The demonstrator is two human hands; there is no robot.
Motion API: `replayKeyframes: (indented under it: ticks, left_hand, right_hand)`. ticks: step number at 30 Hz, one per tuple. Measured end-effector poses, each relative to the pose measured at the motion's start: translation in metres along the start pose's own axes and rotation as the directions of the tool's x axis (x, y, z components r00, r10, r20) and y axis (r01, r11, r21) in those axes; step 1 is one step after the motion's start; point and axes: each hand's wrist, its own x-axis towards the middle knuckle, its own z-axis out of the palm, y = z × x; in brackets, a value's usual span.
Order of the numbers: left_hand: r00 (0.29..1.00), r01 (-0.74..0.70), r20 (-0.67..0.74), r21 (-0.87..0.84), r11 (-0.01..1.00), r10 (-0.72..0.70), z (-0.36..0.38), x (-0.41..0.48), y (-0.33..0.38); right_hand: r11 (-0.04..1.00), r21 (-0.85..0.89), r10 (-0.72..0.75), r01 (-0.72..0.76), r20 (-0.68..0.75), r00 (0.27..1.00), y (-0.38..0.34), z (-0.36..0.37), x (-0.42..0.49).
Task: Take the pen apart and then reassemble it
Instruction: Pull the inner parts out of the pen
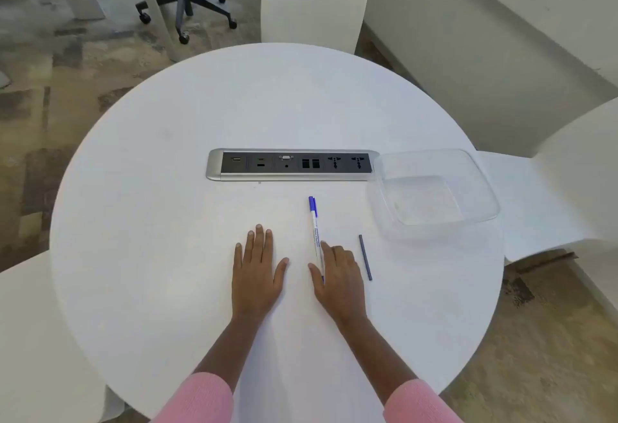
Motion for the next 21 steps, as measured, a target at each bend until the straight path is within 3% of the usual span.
replayKeyframes:
  ticks: [5,8,15,18,21]
  left_hand:
    - [1.0,0.022,0.0,0.01,1.0,-0.022,-0.004,-0.002,0.001]
    - [0.999,0.029,0.039,-0.001,1.0,-0.029,-0.008,-0.001,0.002]
    - [0.996,-0.015,0.091,-0.07,0.997,0.022,-0.011,0.001,-0.007]
    - [0.999,-0.013,0.048,-0.247,0.969,0.026,-0.02,0.003,-0.005]
    - [0.997,0.065,0.003,-0.525,0.848,-0.074,-0.031,0.003,0.004]
  right_hand:
    - [0.989,0.057,0.132,-0.135,0.048,0.99,-0.008,-0.001,0.002]
    - [0.946,0.194,0.241,-0.26,0.114,0.964,-0.008,-0.005,0.005]
    - [0.639,0.552,0.46,-0.535,0.284,0.842,-0.003,-0.021,0.008]
    - [0.566,0.632,0.472,-0.529,0.278,0.837,0.0,-0.029,0.007]
    - [0.55,0.666,0.448,-0.503,0.273,0.851,-0.001,-0.034,0.006]
